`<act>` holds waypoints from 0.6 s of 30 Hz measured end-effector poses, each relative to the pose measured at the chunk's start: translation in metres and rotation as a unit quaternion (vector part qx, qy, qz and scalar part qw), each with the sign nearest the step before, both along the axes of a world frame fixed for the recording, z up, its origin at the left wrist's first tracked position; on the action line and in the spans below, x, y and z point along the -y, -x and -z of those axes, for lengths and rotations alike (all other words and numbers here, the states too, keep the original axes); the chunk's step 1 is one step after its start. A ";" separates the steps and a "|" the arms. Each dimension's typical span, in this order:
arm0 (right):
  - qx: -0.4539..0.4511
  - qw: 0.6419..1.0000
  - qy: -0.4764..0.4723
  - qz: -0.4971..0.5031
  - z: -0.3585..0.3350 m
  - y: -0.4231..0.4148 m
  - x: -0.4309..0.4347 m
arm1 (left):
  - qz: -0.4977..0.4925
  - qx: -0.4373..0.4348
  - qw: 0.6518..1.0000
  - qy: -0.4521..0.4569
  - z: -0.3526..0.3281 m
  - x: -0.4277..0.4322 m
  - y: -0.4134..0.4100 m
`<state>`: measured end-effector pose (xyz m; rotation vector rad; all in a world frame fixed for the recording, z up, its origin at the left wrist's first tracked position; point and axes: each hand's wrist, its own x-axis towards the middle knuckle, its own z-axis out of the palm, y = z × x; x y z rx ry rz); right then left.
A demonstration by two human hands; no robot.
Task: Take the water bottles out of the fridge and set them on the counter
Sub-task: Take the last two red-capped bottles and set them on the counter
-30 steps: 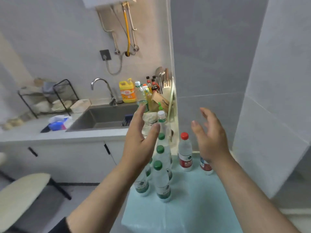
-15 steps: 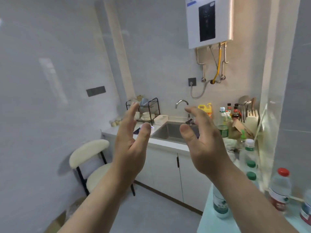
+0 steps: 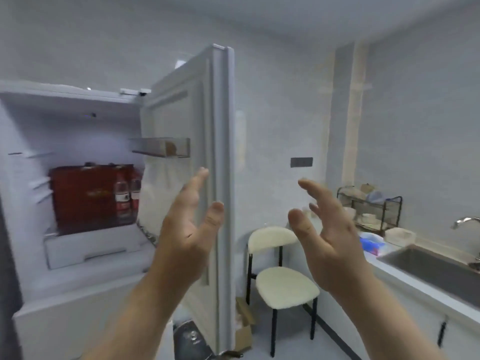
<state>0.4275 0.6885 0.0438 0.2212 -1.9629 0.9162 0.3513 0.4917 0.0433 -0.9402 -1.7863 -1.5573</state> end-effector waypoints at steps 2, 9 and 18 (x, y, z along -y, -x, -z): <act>0.007 0.999 0.010 -0.051 -0.002 0.020 0.051 | -0.033 0.003 0.999 -0.018 -0.002 0.059 0.009; 0.029 0.990 0.016 -0.140 0.006 0.084 0.187 | -0.153 0.011 0.987 -0.048 -0.002 0.208 0.033; 0.062 0.972 0.058 -0.220 0.021 0.193 0.261 | -0.217 0.046 0.973 -0.061 0.025 0.268 0.109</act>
